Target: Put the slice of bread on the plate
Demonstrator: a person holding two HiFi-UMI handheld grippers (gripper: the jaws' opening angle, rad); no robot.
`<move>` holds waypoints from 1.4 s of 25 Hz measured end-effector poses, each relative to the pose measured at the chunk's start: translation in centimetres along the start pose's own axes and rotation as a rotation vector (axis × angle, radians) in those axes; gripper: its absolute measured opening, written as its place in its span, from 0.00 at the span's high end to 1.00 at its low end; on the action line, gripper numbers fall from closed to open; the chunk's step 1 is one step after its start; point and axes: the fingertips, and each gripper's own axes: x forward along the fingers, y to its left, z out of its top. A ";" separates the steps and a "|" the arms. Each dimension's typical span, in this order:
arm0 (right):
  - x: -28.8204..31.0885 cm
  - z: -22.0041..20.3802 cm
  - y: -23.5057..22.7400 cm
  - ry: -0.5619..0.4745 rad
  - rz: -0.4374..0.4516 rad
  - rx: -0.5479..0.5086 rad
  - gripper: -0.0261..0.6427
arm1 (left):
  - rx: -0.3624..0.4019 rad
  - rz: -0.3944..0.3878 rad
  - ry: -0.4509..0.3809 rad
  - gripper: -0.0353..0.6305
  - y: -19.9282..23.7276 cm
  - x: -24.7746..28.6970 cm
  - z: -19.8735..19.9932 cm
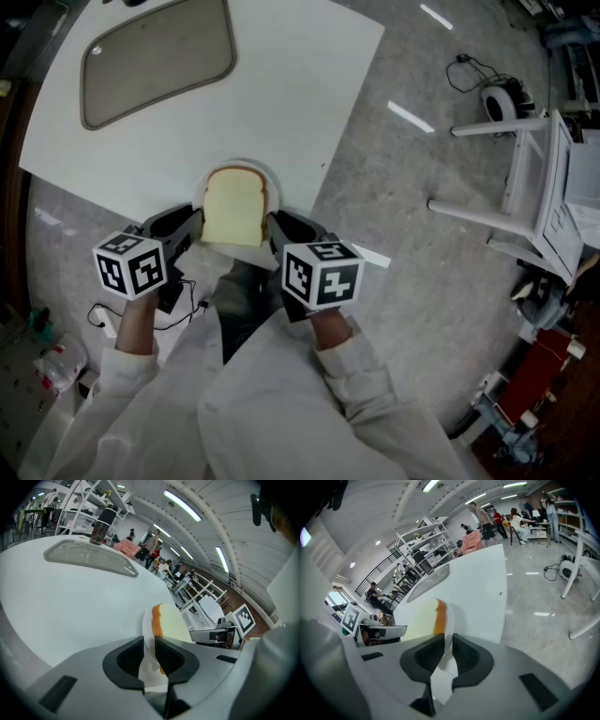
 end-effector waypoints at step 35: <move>2.6 4.3 5.8 0.047 0.090 -0.078 0.87 | -0.035 0.039 -0.119 0.83 3.4 -4.9 4.5</move>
